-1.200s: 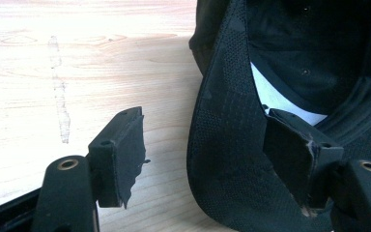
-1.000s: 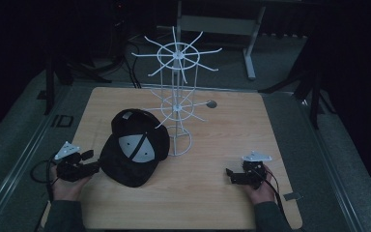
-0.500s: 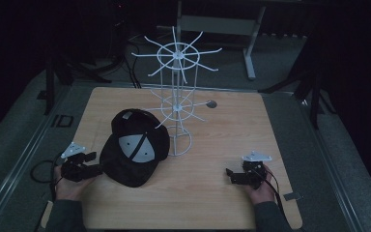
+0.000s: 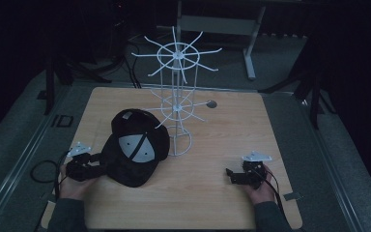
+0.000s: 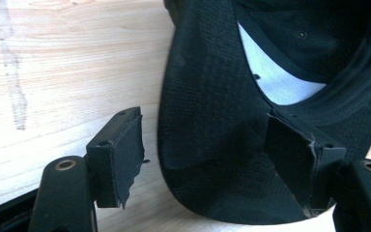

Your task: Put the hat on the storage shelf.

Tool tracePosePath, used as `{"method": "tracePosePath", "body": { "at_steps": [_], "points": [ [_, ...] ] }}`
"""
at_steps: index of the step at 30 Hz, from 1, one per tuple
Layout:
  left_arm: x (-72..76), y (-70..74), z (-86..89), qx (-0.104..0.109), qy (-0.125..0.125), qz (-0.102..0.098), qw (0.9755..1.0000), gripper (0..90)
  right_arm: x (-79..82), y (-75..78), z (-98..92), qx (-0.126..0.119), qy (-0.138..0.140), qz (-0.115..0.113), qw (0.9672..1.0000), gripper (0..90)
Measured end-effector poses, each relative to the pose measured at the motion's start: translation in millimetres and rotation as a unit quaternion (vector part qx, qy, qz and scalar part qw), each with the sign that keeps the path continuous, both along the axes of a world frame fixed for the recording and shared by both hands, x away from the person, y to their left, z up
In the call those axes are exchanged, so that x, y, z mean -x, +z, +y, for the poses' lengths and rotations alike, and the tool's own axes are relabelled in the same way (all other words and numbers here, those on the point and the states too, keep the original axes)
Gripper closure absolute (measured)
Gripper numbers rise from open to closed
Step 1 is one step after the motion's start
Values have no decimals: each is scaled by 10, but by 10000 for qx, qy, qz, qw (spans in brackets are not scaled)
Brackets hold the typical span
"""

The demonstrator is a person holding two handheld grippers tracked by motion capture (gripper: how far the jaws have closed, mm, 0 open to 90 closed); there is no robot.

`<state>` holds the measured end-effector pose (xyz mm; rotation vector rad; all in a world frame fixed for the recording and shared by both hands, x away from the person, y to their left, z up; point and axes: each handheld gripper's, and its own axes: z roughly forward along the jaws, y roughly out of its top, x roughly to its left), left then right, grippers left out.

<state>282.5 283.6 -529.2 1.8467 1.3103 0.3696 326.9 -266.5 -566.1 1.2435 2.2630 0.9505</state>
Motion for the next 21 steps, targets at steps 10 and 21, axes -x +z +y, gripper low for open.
{"method": "tracePosePath", "body": {
  "at_steps": [10, 21],
  "points": [
    [94, 1, -77, -90, -225, 78, 9997, 356, 0, 0, 0, -1, 1, -1, 10000, 113],
    [112, -25, -248, -215, -727, 210, 9969, 417, 0, 0, 0, -1, 0, 0, 10000, 112]
  ]
}}
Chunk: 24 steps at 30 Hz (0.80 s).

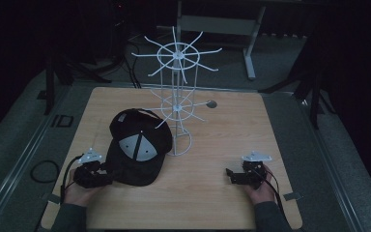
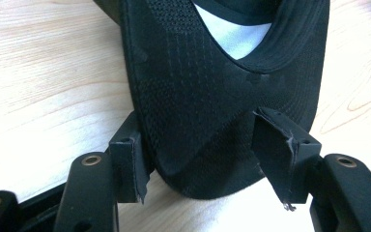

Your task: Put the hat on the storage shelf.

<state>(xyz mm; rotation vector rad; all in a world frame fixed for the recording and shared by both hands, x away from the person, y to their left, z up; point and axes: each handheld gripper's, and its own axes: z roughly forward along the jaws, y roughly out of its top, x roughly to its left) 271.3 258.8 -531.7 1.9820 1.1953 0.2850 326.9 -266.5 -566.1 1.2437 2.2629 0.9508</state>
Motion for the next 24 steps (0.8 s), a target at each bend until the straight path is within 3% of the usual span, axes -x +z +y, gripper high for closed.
{"method": "tracePosePath", "body": {
  "at_steps": [8, 16, 24],
  "points": [
    [-94, -52, -107, -47, -192, 140, 9997, 443, 0, 0, 0, 1, -1, 0, 10000, 113],
    [-119, -73, -188, 56, -420, 278, 9987, 470, 0, 0, 0, 2, 0, -1, 10000, 112],
    [-114, -60, -225, 486, -758, 425, 9950, 652, 0, 0, 0, 2, 0, -1, 10000, 112]
  ]
}}
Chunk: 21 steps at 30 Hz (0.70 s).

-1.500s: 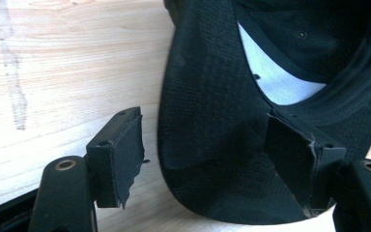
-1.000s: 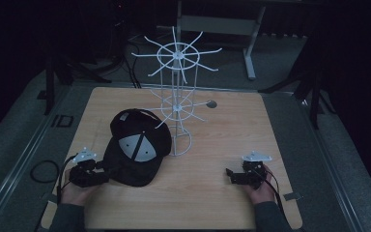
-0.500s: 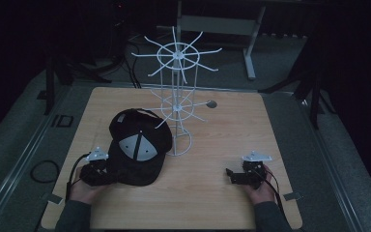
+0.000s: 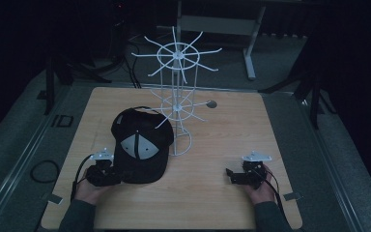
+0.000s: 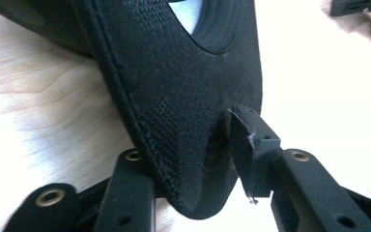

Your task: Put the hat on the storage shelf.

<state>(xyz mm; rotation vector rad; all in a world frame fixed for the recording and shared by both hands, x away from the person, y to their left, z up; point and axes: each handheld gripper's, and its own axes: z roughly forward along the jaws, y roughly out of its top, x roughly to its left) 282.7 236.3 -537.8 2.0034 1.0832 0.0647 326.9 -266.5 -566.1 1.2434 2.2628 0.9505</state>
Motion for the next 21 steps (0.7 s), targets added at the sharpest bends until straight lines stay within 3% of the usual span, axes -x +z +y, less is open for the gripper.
{"method": "tracePosePath", "body": {
  "at_steps": [9, 21],
  "points": [
    [26, 38, 64, 512, -159, 79, 9985, 772, 0, 0, 0, 0, 0, 0, 10000, 112],
    [44, 88, 196, 552, 355, 29, 9978, 817, 0, 0, 0, 0, 1, 0, 10000, 112]
  ]
}}
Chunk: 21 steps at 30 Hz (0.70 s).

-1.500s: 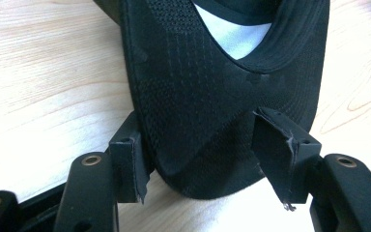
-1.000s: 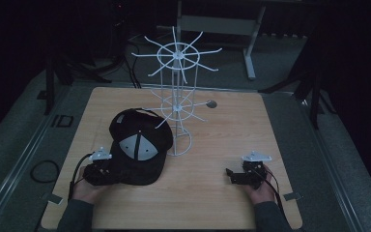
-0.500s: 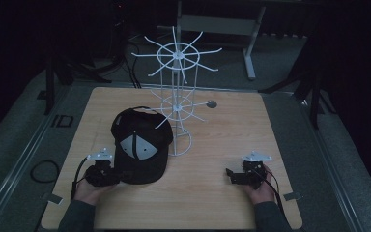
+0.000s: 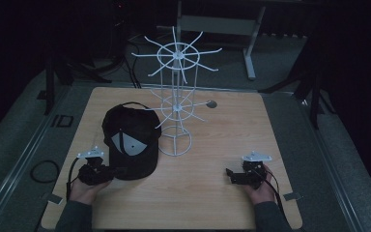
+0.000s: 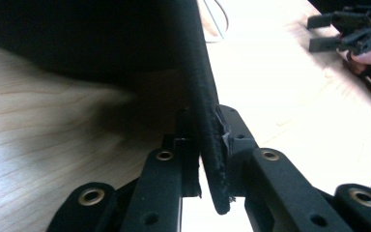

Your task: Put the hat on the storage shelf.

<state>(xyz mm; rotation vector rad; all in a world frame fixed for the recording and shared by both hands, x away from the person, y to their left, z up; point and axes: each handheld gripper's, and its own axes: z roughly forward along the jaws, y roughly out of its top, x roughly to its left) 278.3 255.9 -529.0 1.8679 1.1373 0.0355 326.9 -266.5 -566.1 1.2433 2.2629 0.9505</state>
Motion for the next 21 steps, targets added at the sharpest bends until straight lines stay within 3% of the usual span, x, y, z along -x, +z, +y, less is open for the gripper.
{"method": "tracePosePath", "body": {
  "at_steps": [12, 21],
  "points": [
    [19, 62, 42, -44, 280, -87, 9996, 864, 0, 0, 0, 1, 0, 0, 10000, 113],
    [30, 140, 53, -349, 532, -275, 9976, 866, 0, 0, 0, -1, 1, 1, 10000, 113]
  ]
}}
